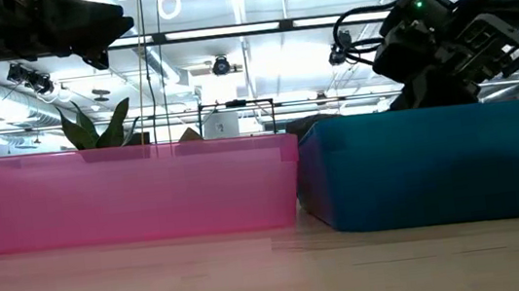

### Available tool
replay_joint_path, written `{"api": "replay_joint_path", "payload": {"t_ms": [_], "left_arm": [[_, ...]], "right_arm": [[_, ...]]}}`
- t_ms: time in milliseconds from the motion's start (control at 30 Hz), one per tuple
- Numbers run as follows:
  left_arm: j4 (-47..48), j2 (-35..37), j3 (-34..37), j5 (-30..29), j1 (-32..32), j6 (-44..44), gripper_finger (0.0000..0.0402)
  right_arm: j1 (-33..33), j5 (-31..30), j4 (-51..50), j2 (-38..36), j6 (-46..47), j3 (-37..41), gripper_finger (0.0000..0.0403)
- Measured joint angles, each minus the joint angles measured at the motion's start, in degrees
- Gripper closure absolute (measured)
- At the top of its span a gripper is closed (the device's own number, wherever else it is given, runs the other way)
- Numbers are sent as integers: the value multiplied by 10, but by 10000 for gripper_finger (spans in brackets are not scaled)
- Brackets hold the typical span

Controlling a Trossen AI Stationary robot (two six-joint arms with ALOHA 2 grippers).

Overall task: Pick & Place hat
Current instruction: Put the black cap into the blue bin

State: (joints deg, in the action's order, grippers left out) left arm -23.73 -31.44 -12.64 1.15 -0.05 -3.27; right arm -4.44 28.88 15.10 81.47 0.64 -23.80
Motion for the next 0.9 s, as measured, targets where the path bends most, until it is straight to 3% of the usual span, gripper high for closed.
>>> {"api": "replay_joint_path", "payload": {"t_ms": [533,900], "left_arm": [[0,0,0,-30,0,-4,271],[0,0,0,-30,0,-4,271]], "right_arm": [[-2,-7,33,-2,47,0,270],[-1,-4,21,-98,49,1,240]]}}
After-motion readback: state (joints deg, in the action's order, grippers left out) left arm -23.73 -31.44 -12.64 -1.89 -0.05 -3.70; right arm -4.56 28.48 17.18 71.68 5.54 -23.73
